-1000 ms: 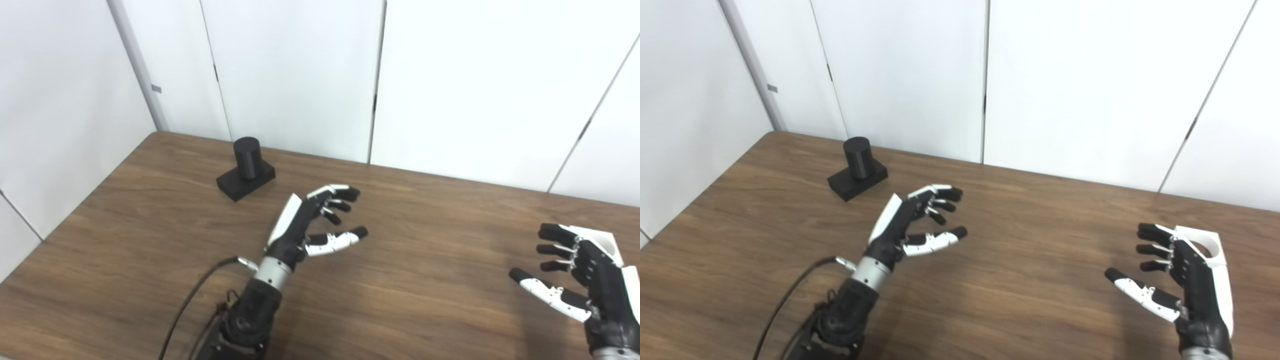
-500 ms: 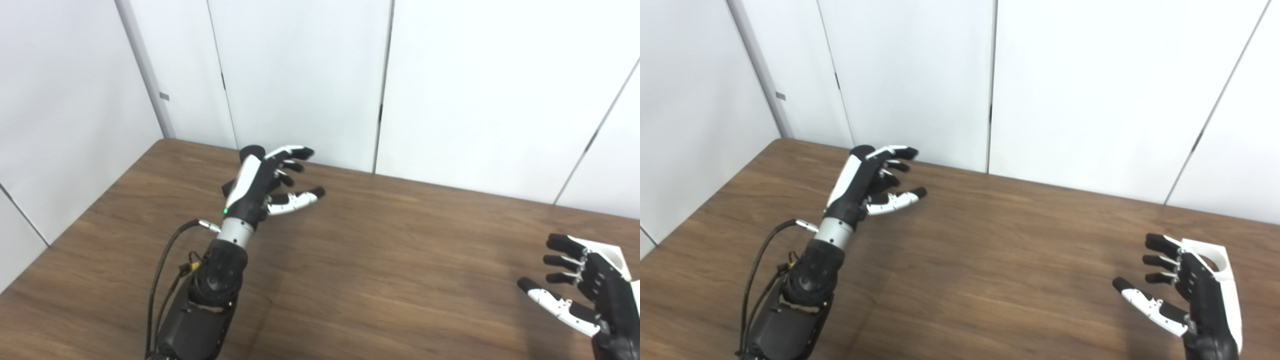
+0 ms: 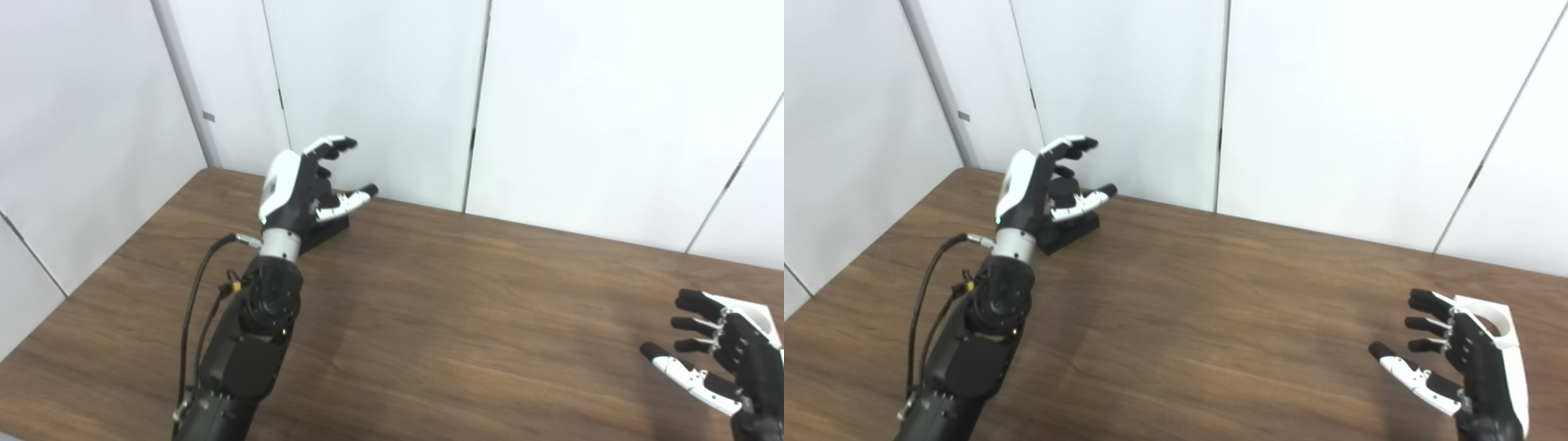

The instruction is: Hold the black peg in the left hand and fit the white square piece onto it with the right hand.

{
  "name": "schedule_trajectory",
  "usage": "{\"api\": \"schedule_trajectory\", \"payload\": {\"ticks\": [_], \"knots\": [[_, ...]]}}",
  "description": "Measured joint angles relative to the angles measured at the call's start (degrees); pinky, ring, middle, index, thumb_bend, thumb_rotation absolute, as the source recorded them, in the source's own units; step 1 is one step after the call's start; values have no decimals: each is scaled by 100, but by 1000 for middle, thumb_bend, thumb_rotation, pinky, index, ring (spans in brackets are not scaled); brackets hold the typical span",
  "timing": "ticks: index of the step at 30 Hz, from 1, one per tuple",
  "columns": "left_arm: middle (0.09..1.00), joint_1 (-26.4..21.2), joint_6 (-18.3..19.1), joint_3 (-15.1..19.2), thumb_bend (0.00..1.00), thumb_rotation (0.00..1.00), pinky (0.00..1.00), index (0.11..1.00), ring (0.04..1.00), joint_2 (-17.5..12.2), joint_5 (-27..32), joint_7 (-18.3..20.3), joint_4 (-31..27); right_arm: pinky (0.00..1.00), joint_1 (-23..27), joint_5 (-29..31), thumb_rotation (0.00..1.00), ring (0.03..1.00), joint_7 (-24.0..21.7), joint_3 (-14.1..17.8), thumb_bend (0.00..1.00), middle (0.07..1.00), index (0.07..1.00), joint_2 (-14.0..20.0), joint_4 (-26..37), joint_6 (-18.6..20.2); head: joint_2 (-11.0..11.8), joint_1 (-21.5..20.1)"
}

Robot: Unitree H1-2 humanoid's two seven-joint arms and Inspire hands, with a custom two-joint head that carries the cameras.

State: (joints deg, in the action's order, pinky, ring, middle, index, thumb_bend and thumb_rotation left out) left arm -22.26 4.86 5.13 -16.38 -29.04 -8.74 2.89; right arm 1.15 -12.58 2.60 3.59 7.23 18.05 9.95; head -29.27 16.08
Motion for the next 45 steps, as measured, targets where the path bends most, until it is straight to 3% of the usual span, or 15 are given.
{"api": "schedule_trajectory", "payload": {"ticks": [4, 13, 19, 28, 33, 38, 45], "knots": [[814, -69, 74, 5, 744, 206, 723, 748, 850, -88, -49, -37, 156, 523, 13, -21, 0, 660, 2, 0, 535, 728, 704, 0, 0, 24, 0, -9], [865, -268, 206, -116, 774, 276, 752, 789, 899, -449, -395, -231, 538, 537, 13, -12, 0, 669, 3, 3, 522, 736, 713, -3, 44, 99, -26, 0], [890, -272, 488, -230, 794, 304, 780, 816, 922, -568, -565, -230, 698, 524, 11, -38, 0, 652, 5, 1, 513, 733, 716, -2, 129, 136, -44, 0], [908, -303, 1136, -404, 849, 408, 721, 838, 913, -647, -909, -229, 891, 515, 8, -19, 0, 646, 3, 5, 533, 734, 713, -2, 178, 138, -62, -18], [934, -368, 1590, -697, 942, 527, 798, 856, 957, -762, -1163, 3, 885, 535, 9, 35, 0, 652, -6, 9, 557, 737, 710, -1, 179, 137, -62, -18], [943, -374, 1928, -903, 975, 524, 823, 862, 967, -842, -1325, 169, 880, 544, 10, 68, 0, 657, -17, 11, 567, 740, 716, -2, 245, 207, -88, -17], [963, -393, 2060, -1013, 982, 539, 878, 877, 986, -880, -1363, 300, 923, 556, 8, 76, 0, 669, -20, 8, 564, 748, 720, -1, 249, 223, -114, -26]]}}
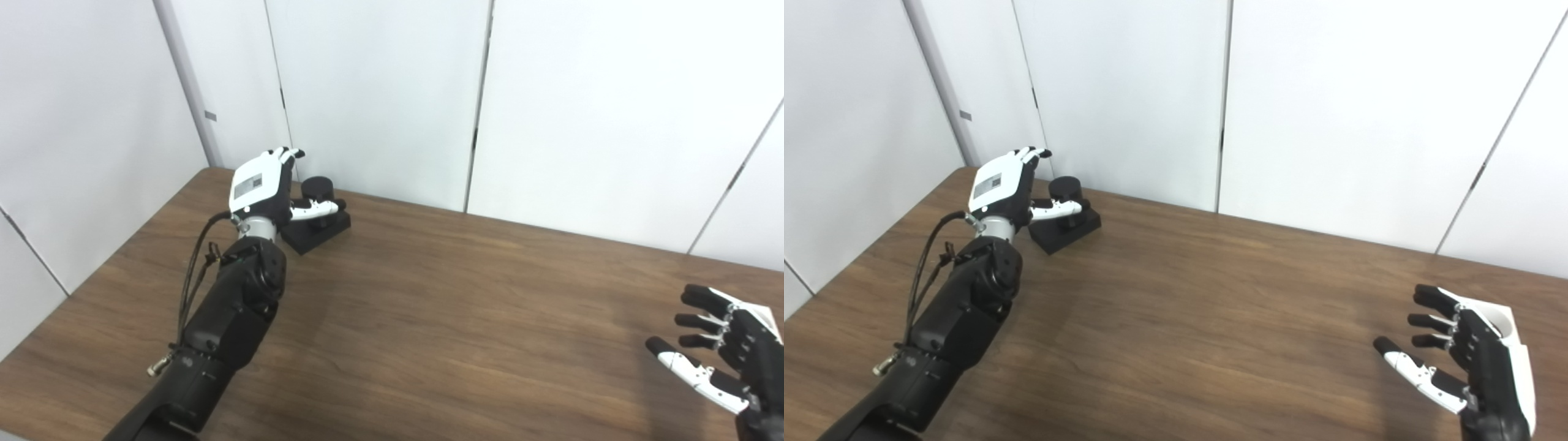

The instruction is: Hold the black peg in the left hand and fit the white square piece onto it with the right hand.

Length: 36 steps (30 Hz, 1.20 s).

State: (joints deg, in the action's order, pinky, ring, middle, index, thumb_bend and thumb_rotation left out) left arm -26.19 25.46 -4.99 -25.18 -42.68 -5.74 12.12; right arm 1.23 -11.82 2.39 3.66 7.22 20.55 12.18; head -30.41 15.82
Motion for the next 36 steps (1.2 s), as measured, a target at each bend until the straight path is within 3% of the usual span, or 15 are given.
{"api": "schedule_trajectory", "payload": {"ticks": [8, 28, 36], "knots": [[959, -60, 124, -66, 975, 548, 856, 849, 979, -36, -185, 398, 165, 562, -16, 1, 0, 668, -1, -4, 565, 751, 724, -1, 115, 104, -18, -26], [969, -193, 127, 85, 969, 554, 855, 877, 998, -34, -539, 585, 840, 561, -27, 0, 0, 675, -1, 4, 558, 758, 726, 0, 129, 169, -70, -18], [952, -194, 126, -4, 959, 554, 833, 863, 977, -60, -520, 583, 1064, 540, -36, 10, 0, 663, -3, 26, 565, 748, 712, 3, 152, 173, -123, -35]]}}
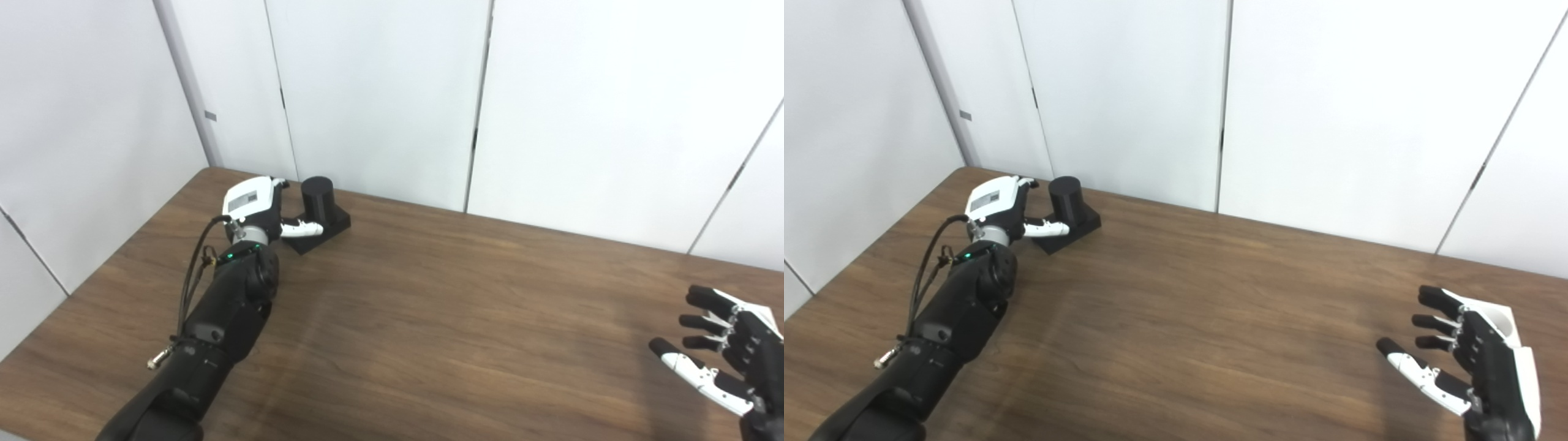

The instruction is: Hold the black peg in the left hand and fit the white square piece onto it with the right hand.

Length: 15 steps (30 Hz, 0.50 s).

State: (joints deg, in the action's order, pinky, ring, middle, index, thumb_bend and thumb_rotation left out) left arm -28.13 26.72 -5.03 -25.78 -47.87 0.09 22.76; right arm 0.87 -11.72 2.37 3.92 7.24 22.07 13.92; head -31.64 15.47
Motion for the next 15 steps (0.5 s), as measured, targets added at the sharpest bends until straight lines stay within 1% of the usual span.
{"api": "schedule_trajectory", "payload": {"ticks": [5, 11, 15], "knots": [[947, 12, 0, -22, 972, 553, 856, 848, 973, -6, 41, -2, 105, 525, 0, -19, 0, 655, 1, 5, 568, 763, 709, 0, 26, 41, -18, 0], [944, 12, 0, -77, 977, 563, 844, 832, 971, -6, 119, -3, 155, 526, -3, -8, 0, 651, 1, 11, 554, 769, 717, -1, 54, 113, -35, 9], [942, 11, 0, -88, 975, 552, 835, 827, 968, -6, 144, -2, 158, 522, -6, -17, 0, 651, 3, 13, 555, 772, 718, -1, 57, 151, -44, 0]]}}
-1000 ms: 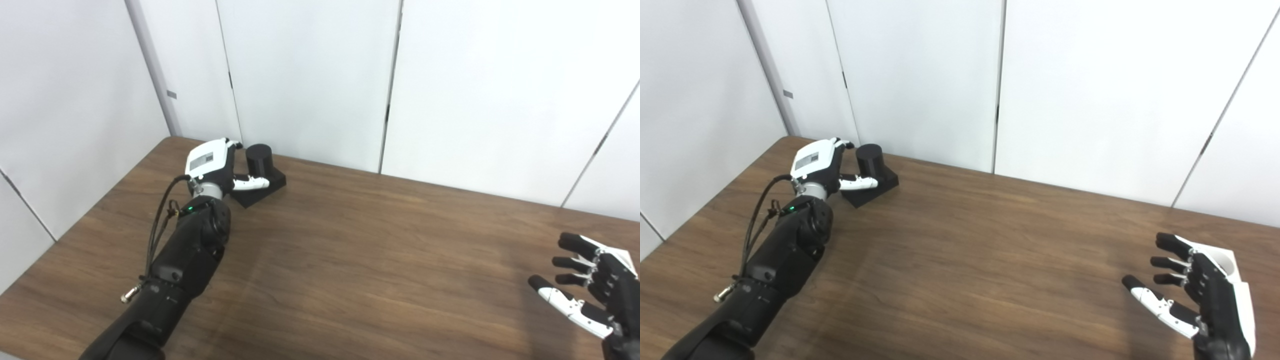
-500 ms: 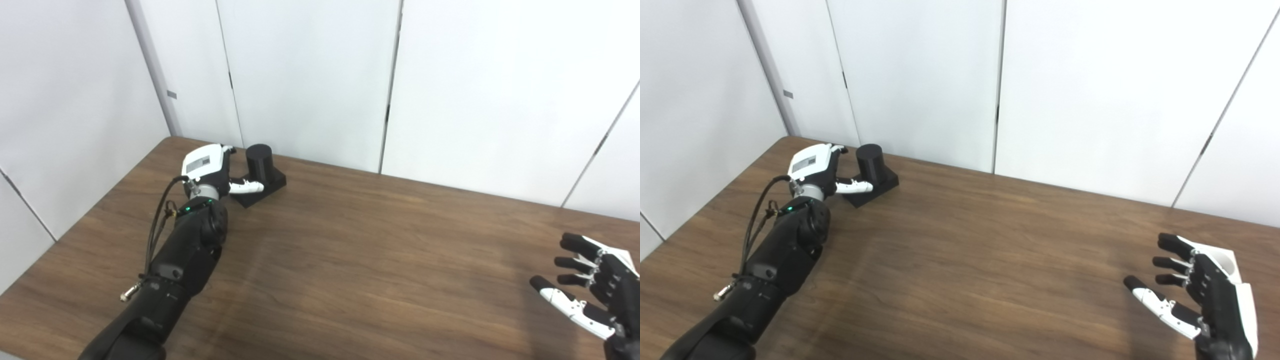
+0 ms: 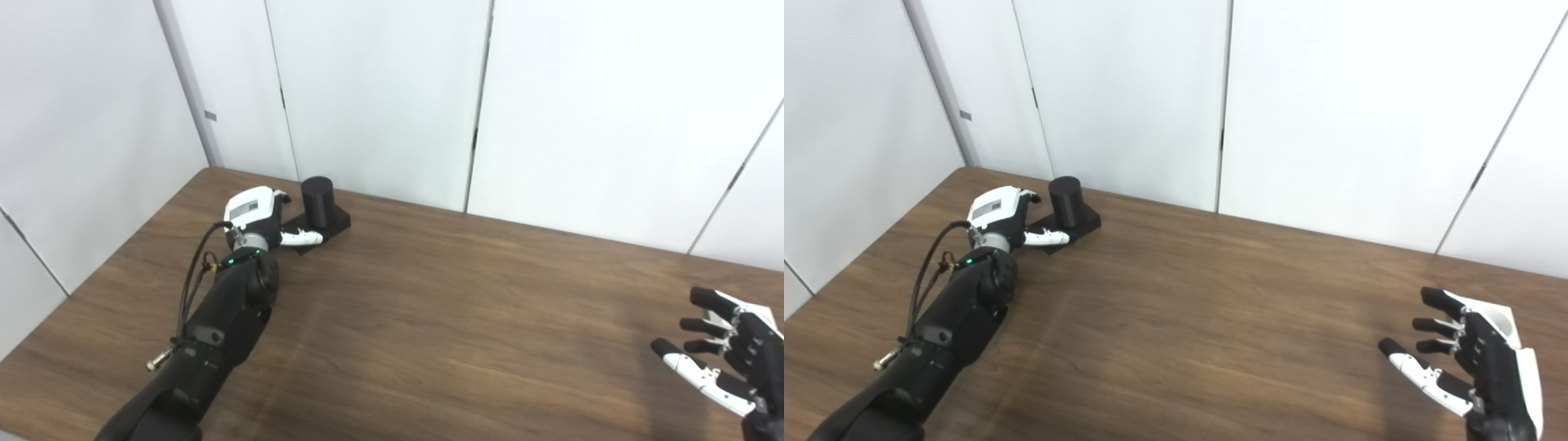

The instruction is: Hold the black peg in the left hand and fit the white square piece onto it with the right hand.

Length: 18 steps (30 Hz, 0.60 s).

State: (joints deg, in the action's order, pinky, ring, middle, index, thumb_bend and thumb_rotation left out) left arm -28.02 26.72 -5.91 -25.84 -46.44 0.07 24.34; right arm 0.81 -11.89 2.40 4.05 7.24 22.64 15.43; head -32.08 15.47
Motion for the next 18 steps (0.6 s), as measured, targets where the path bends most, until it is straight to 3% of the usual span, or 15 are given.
{"api": "schedule_trajectory", "payload": {"ticks": [18], "knots": [[938, -32, -4, -244, 943, 525, 781, 806, 958, -6, 161, -61, 385, 499, -32, -39, 0, 621, 5, 5, 570, 754, 697, -1, 37, 0, -70, -53]]}}
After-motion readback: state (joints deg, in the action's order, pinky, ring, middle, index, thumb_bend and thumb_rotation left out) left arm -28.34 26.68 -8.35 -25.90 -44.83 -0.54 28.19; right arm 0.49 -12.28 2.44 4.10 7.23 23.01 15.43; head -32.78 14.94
